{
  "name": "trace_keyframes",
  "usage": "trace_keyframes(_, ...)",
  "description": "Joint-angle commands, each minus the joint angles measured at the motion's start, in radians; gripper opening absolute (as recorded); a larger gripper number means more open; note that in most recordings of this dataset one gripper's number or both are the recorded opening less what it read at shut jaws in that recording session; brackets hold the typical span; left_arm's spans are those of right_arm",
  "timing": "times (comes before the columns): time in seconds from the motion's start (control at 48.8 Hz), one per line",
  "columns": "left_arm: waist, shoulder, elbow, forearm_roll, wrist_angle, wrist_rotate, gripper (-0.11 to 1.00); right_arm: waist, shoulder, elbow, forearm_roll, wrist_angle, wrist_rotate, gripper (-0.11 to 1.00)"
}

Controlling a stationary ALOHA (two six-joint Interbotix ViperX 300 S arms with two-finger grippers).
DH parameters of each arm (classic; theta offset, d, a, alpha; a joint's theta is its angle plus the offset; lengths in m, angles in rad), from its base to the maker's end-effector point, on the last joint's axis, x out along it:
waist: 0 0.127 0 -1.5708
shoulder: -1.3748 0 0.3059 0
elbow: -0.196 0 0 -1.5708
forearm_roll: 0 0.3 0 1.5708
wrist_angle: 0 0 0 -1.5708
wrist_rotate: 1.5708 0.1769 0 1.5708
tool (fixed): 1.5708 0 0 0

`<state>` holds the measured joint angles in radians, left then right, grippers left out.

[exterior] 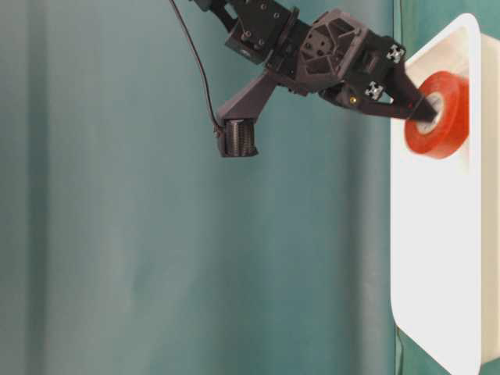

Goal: Put the tape into the white case with the right arm.
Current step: 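Carry the orange-red roll into the white tray and lower it, then open the right gripper and withdraw it to the right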

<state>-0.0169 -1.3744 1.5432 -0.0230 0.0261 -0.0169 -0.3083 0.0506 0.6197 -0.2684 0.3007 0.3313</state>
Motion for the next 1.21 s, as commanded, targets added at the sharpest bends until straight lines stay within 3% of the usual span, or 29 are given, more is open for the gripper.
trace_keyframes(0.0, 0.002, 0.009, -0.009, -0.002, -0.008, 0.000, 0.00, -0.002, -0.020, 0.002, -0.003, -0.002, -0.003, 0.18)
trace_keyframes(0.144, 0.002, 0.008, -0.011, -0.002, -0.008, 0.000, 0.00, -0.002, -0.025, 0.020, -0.003, -0.006, -0.003, 0.61)
trace_keyframes(0.185, 0.002, 0.009, -0.011, -0.002, -0.008, 0.000, 0.00, -0.002, -0.029, 0.028, -0.003, -0.006, -0.003, 0.68)
trace_keyframes(0.308, 0.002, 0.009, -0.011, -0.002, -0.008, 0.000, 0.00, -0.002, -0.060, 0.057, -0.003, -0.008, -0.003, 0.54)
trace_keyframes(0.656, 0.002, 0.009, -0.011, -0.002, -0.008, 0.000, 0.00, -0.002, -0.261, 0.219, -0.003, -0.025, -0.003, 0.54)
trace_keyframes(0.943, 0.002, 0.008, -0.011, -0.002, -0.008, 0.000, 0.00, -0.002, -0.477, 0.445, -0.003, -0.184, 0.000, 0.54)
trace_keyframes(1.189, 0.002, 0.009, -0.011, -0.002, -0.008, 0.000, 0.00, 0.012, -0.629, 0.572, -0.002, -0.227, 0.002, 0.54)
